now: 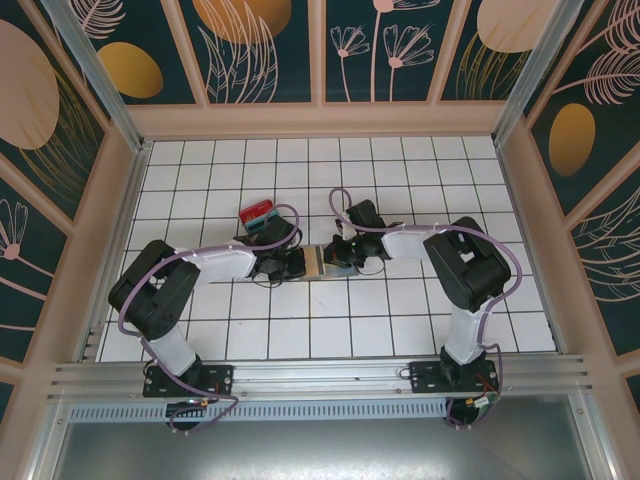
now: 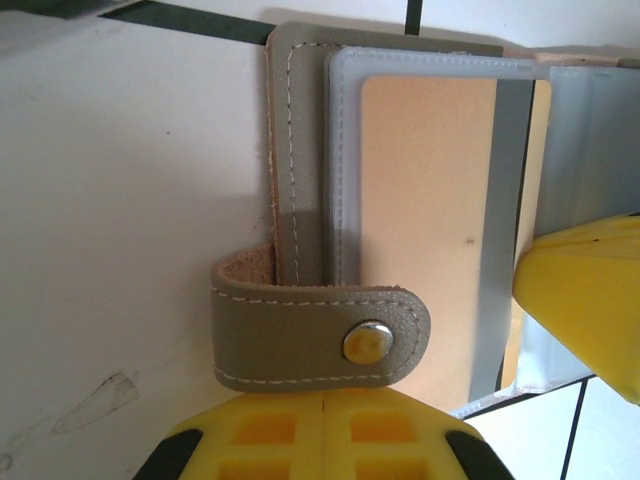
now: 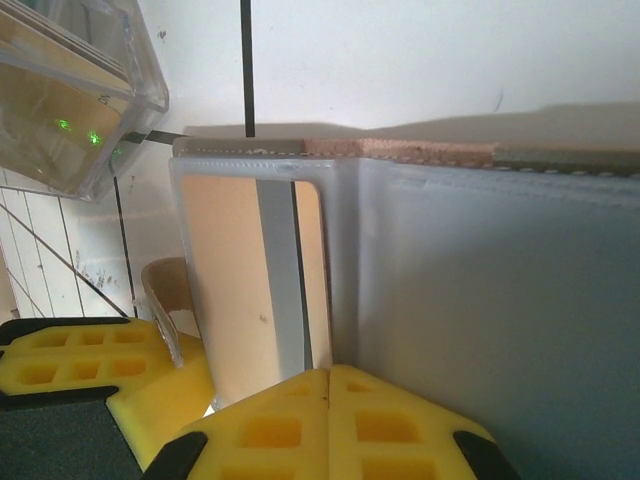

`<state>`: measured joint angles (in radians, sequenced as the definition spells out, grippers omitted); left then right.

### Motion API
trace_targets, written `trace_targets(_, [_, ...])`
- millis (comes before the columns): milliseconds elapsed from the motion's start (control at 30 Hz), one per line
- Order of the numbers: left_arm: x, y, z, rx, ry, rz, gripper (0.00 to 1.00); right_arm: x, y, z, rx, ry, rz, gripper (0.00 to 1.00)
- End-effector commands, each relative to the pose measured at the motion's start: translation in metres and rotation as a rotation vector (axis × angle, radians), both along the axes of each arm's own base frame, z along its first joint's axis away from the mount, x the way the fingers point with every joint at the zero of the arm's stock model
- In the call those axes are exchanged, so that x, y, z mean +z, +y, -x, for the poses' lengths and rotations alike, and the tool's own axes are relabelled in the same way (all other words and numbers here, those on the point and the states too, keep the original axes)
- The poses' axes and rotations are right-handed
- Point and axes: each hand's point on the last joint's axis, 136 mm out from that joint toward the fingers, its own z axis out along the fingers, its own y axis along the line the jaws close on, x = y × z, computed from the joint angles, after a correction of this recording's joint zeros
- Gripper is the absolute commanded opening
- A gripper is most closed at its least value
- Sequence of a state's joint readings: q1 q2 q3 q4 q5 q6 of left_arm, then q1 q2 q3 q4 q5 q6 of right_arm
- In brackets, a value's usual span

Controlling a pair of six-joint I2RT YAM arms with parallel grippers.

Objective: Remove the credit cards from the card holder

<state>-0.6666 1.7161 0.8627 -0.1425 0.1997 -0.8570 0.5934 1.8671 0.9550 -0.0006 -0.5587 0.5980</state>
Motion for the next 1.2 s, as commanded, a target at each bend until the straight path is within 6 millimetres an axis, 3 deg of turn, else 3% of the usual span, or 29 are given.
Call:
trace_targets(0, [-0.016,0.005,0.008,-0.003,0.043,-0.043,0.00,0.003,-0.011,0.003,-0.023,0.002,0.003,0.00])
trace_targets(300, [-0.015,0.007,0.009,0.000,0.041,-0.044,0.00,0.008,-0.052,0.001,-0.117,-0.003,0.018,0.00])
trace_targets(467, [-0.003,0.002,0.004,0.004,0.016,-0.020,0.00,0.023,-0.072,-0.002,-0.166,-0.044,0.027,0.00])
trace_targets(533, [0.015,-0.003,-0.001,0.007,-0.021,0.020,0.02,0.031,-0.078,-0.003,-0.174,-0.062,0.026,0.00])
trace_targets(633, [0.042,-0.013,-0.009,0.014,-0.072,0.089,0.30,0.046,-0.083,-0.005,-0.173,-0.098,0.025,0.00])
trace_targets(767, [0.083,-0.026,-0.021,0.028,-0.141,0.190,0.44,0.070,-0.085,-0.008,-0.176,-0.146,-0.001,0.00])
trace_targets(933, [0.135,-0.040,-0.037,0.052,-0.221,0.375,0.46,0.119,-0.079,-0.015,-0.154,-0.239,-0.105,0.00])
trace_targets(1167, [0.182,-0.056,-0.042,0.044,-0.253,0.634,0.45,0.188,-0.064,-0.009,-0.079,-0.342,-0.354,0.00])
